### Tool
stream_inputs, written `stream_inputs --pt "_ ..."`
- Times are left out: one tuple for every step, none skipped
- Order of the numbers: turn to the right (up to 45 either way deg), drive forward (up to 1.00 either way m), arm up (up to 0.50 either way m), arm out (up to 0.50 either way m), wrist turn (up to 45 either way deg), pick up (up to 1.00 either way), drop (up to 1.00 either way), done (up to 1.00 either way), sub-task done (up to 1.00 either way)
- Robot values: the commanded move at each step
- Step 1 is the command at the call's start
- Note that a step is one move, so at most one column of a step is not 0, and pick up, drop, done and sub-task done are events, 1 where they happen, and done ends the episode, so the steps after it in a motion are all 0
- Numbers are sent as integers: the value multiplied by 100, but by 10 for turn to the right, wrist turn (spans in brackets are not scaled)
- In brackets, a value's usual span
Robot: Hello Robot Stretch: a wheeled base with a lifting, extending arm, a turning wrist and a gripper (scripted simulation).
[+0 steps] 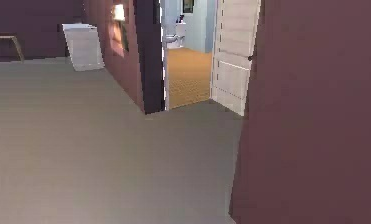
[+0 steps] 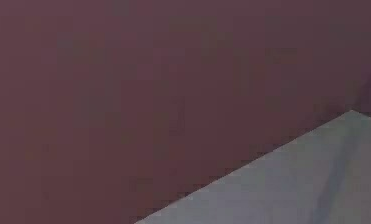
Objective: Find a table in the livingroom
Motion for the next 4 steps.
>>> stream_inputs --pt "-150 0 0 0 0 0 0 0 0" --pt "0 100 0 0 0 0 0 0 0" --pt "240 0 0 0 0 0 0 0 0" --pt "0 50 0 0 0 0 0 0 0"
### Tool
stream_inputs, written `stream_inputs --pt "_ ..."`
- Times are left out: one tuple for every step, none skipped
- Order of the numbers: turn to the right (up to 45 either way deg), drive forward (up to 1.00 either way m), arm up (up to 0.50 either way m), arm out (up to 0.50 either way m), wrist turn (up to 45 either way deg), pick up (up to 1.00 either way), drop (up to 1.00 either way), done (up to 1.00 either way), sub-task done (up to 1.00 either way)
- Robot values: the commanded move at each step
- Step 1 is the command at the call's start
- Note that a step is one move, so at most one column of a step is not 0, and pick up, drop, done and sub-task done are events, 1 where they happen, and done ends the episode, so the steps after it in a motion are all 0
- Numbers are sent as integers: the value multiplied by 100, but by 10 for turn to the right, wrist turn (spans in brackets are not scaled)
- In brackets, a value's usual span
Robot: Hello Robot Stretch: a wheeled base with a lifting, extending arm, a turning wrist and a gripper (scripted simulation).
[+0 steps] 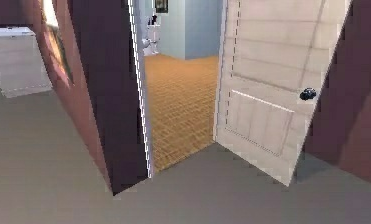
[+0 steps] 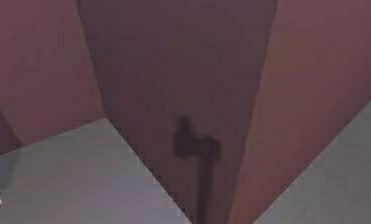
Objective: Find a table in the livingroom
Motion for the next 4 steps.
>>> stream_inputs --pt "180 0 0 0 0 0 0 0 0" --pt "0 100 0 0 0 0 0 0 0" --pt "60 0 0 0 0 0 0 0 0" --pt "0 40 0 0 0 0 0 0 0"
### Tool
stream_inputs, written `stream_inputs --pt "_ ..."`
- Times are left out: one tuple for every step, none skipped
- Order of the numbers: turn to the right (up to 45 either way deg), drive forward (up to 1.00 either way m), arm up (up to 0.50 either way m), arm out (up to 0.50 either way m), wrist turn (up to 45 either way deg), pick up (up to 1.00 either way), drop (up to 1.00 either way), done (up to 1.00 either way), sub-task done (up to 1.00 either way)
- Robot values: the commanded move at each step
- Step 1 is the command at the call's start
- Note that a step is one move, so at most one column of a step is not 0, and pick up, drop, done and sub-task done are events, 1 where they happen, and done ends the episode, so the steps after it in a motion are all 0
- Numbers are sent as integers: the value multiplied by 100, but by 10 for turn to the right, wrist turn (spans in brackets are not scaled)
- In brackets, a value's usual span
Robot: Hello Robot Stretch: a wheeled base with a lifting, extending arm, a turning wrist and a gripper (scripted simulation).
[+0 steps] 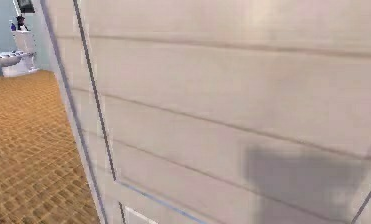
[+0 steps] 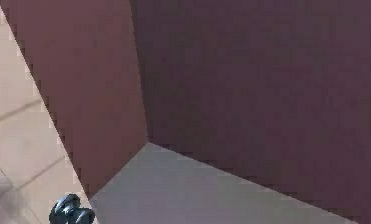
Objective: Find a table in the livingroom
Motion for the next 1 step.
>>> stream_inputs --pt "240 0 0 0 0 0 0 0 0"
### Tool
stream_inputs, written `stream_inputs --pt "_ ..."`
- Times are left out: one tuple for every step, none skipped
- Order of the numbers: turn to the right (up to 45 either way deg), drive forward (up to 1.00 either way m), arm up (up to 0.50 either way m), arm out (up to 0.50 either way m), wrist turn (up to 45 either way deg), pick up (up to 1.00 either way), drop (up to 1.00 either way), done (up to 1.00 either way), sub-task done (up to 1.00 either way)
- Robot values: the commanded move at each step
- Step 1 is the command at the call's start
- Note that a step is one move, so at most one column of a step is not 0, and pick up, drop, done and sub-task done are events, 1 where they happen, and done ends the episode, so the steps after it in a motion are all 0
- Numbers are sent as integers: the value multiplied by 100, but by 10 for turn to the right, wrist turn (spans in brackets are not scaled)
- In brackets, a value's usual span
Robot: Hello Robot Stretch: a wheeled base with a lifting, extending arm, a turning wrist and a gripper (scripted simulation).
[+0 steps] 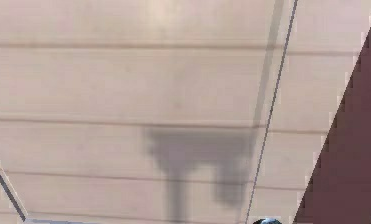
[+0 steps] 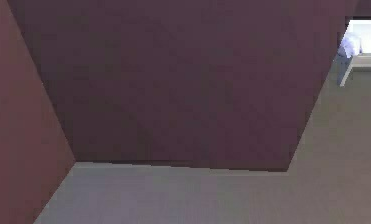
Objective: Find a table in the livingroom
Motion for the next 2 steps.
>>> stream_inputs --pt "0 5 0 0 0 0 0 0 0" --pt "-450 0 0 0 0 0 0 0 0"
